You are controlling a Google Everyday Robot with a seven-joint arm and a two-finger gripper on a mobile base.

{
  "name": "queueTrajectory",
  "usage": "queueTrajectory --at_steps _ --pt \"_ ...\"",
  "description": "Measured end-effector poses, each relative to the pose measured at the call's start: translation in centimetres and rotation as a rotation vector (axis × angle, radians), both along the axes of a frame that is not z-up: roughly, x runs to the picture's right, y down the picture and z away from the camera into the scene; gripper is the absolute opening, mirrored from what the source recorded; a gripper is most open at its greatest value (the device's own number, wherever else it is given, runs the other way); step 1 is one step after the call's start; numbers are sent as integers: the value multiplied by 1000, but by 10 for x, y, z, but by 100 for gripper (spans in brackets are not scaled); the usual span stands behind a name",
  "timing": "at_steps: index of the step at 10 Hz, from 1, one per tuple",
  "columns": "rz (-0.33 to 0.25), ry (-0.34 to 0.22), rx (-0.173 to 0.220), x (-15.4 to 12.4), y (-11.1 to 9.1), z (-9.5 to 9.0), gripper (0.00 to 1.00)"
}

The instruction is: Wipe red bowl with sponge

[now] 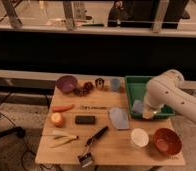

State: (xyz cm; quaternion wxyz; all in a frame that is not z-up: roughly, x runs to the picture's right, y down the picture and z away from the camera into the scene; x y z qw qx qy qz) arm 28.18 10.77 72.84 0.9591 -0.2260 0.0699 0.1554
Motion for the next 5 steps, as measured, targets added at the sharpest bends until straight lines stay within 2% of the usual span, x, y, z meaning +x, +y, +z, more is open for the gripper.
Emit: queueTrajectory --at_steps 2,4,5 --pt "6 -1 2 10 5 -4 1" --pt "45 8 -7 9 9 -9 1" --pt "71 33 -17 19 23 -21 1"
